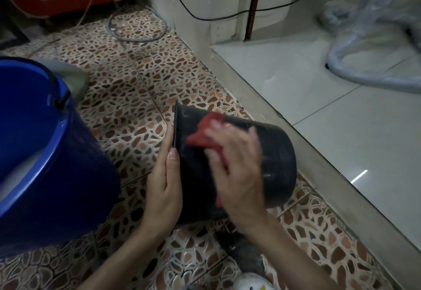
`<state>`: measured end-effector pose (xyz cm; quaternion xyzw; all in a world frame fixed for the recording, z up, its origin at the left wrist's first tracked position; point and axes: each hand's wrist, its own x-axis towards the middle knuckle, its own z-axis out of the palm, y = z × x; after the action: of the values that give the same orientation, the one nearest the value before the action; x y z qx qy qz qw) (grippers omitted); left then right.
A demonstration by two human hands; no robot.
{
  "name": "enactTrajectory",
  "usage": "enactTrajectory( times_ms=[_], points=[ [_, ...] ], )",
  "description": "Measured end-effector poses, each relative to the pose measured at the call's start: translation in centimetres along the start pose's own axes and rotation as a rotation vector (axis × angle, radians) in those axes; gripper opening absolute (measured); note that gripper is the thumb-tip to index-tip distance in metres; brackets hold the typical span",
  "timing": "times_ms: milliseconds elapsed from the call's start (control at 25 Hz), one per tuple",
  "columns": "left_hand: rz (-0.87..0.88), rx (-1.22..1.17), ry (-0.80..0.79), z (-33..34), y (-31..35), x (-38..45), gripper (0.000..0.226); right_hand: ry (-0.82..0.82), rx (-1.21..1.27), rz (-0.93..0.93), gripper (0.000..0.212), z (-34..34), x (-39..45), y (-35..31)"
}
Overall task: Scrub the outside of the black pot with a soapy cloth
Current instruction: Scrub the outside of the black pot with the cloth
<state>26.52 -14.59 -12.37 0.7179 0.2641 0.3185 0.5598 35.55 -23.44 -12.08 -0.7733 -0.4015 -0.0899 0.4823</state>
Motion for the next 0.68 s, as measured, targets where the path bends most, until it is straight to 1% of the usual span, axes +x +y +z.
enactTrajectory(
  times_ms=[40, 80, 200, 240, 360, 480, 560, 600, 640, 680],
  points=[
    [0.010, -0.008, 0.001, -0.1, -0.3, -0.4, 0.050, -0.046, -0.084, -0.078, 0.032, 1.2, -0.5, -0.3],
    [0.015, -0.008, 0.004, -0.2, -0.5, -0.7, 0.049, -0.080, -0.135, -0.099, 0.034, 2.0, -0.7, -0.1],
    [0.007, 0.010, 0.013, -0.5, -1.3, -1.0, 0.050, -0.112, -0.231, -0.059, 0.040, 2.3, -0.4, 1.5],
    [-0.001, 0.012, 0.015, -0.5, -1.3, -1.1, 0.050, -0.102, -0.255, -0.013, 0.041, 1.9, -0.2, 2.4],
    [-0.025, 0.004, 0.022, 0.0, -1.0, -1.9, 0.048, -0.056, -0.299, 0.206, 0.042, 0.0, 0.9, 5.9],
    [-0.008, 0.002, 0.004, 0.4, -0.7, -2.7, 0.048, 0.021, -0.241, 0.427, 0.040, -2.9, 0.9, 9.9],
    [0.012, 0.015, -0.004, 0.5, -0.7, -3.1, 0.048, 0.133, -0.151, 0.560, 0.036, -4.8, 0.5, 11.7],
    [0.008, 0.011, -0.005, 0.6, -0.6, -3.2, 0.048, 0.197, -0.088, 0.582, 0.034, -5.2, 0.5, 11.1],
    [-0.003, -0.002, -0.001, 0.7, -0.6, -3.3, 0.048, 0.239, -0.005, 0.566, 0.033, -5.1, 0.5, 9.3],
    [-0.014, -0.013, 0.005, 0.7, -0.7, -3.4, 0.047, 0.244, 0.067, 0.501, 0.031, -4.3, 0.6, 7.0]
  ],
)
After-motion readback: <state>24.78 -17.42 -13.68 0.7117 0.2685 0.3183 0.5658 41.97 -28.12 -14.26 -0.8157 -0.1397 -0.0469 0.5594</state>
